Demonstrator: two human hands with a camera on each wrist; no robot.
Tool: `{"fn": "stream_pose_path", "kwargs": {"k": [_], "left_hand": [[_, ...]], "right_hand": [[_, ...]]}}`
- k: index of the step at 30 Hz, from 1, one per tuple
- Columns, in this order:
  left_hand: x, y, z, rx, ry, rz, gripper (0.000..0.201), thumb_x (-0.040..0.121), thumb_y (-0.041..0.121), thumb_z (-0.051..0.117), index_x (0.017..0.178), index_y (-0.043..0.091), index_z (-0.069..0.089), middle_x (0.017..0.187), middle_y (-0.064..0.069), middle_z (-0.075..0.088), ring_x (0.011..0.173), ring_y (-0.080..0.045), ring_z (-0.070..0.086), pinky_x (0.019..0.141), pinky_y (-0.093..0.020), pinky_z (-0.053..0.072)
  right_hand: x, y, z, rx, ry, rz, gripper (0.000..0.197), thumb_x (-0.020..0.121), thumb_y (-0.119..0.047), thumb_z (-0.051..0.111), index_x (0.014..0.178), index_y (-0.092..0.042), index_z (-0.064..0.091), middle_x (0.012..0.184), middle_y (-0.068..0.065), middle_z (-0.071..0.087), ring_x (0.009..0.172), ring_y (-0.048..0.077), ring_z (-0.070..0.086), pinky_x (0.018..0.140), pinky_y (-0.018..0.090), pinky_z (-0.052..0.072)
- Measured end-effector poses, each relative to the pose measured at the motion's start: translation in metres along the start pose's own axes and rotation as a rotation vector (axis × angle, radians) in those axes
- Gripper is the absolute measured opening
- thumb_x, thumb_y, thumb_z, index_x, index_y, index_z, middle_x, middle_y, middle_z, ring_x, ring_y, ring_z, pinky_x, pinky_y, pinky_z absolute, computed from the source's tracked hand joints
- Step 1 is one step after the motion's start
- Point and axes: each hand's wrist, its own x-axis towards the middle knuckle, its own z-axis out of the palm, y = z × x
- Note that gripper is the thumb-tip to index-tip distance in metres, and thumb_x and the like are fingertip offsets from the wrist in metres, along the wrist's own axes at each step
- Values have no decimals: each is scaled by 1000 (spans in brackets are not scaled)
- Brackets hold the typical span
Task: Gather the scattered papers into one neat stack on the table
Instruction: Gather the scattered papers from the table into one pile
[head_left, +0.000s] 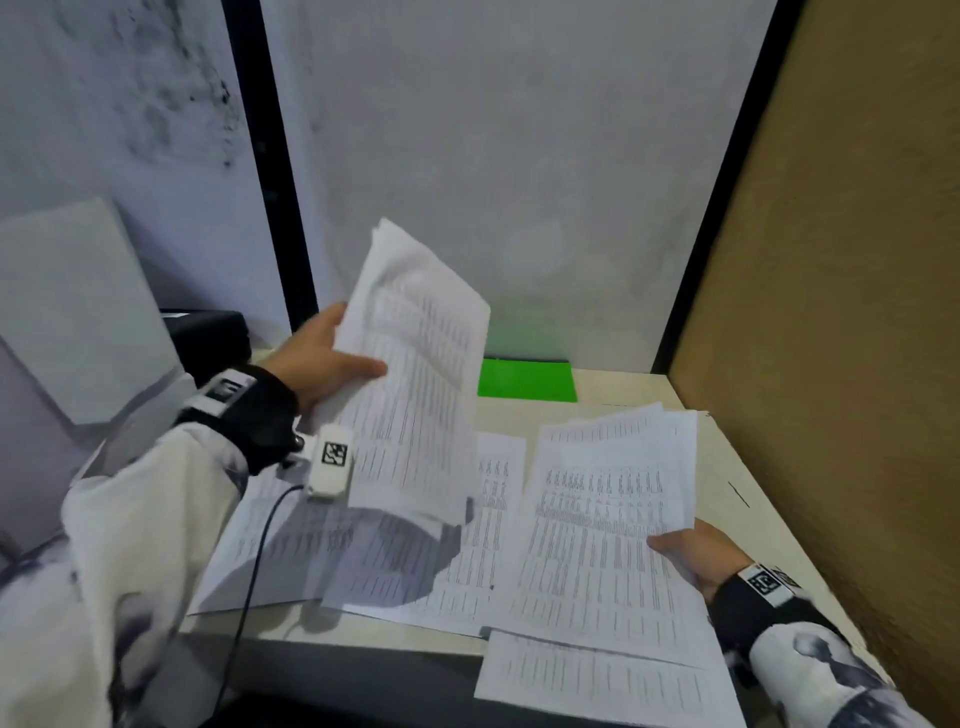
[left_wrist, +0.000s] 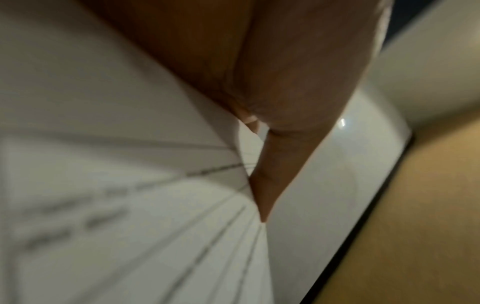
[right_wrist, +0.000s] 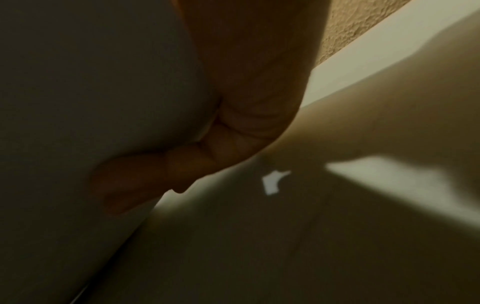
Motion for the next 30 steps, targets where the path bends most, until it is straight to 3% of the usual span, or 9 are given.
{"fn": "stream_pose_path", "kwargs": {"k": [4, 7, 13, 16, 20, 24, 26, 28, 30], "left_hand": [[2, 6, 2, -403, -155, 1, 57, 85, -12, 64, 136, 9, 52, 127, -14, 69, 111, -33, 70, 85, -46, 60], [-12, -12, 30, -532, -232, -105, 46, 90, -10, 57, 133, 8, 55, 121, -13, 72, 106, -32, 73, 75, -43, 62], [-43, -68, 91, -421, -302, -266, 42, 92, -17, 53, 121, 11, 60, 129, -11, 66, 125, -31, 59, 111, -45, 43], [-46, -78, 99, -498, -260, -291, 39, 94, -12, 55, 118, 18, 61, 122, -2, 68, 123, -26, 59, 113, -43, 40], [-37, -84, 99, -382, -373, -248, 52, 91, -11, 59, 136, 16, 56, 137, -8, 63, 126, -25, 60, 113, -44, 42], [-49, -89, 104, -344, -482, -265, 54, 93, -13, 54, 131, 26, 55, 135, 1, 63, 120, -15, 62, 99, -30, 51], [-53, -93, 112, -384, -507, -264, 58, 93, -15, 51, 137, 23, 51, 132, 3, 66, 118, -11, 64, 90, -24, 56], [-54, -99, 122, -402, -489, -278, 57, 93, -16, 51, 135, 23, 54, 124, 5, 71, 115, -11, 67, 90, -24, 56], [-53, -103, 127, -418, -447, -295, 56, 94, -14, 52, 135, 23, 55, 125, 5, 72, 117, -13, 66, 98, -28, 52]], "right_hand": [[-10, -10, 27, 33, -49, -42, 45, 92, 10, 60, 137, 8, 56, 132, 26, 65, 115, 42, 64, 82, 41, 54], [-23, -21, 45, 47, -101, -63, 36, 93, 8, 59, 128, 7, 62, 122, 26, 70, 104, 41, 68, 83, 43, 56], [-49, -39, 50, 131, -172, -84, 18, 78, 10, 66, 96, 11, 68, 99, 24, 74, 74, 36, 73, 63, 34, 60], [-53, -36, 45, 194, -125, -49, 27, 79, 3, 68, 105, 6, 74, 104, 24, 78, 93, 45, 74, 78, 48, 62], [-43, -31, 38, 270, -70, 8, 30, 76, 0, 67, 103, 12, 74, 107, 30, 74, 85, 43, 71, 76, 42, 58], [-41, -27, 39, 471, -159, 72, 43, 88, -19, 64, 128, -3, 70, 128, 23, 70, 122, 44, 63, 105, 56, 48], [-42, -29, 40, 412, -192, 42, 43, 87, -18, 67, 125, 4, 69, 115, 20, 74, 104, 38, 72, 93, 45, 56], [-45, -36, 41, 266, -88, -53, 33, 92, -14, 63, 113, 9, 72, 102, 19, 74, 69, 26, 74, 66, 29, 57], [-48, -45, 45, 195, -47, -100, 24, 97, -23, 61, 105, -4, 73, 108, 14, 74, 71, 22, 68, 62, 29, 50]]}}
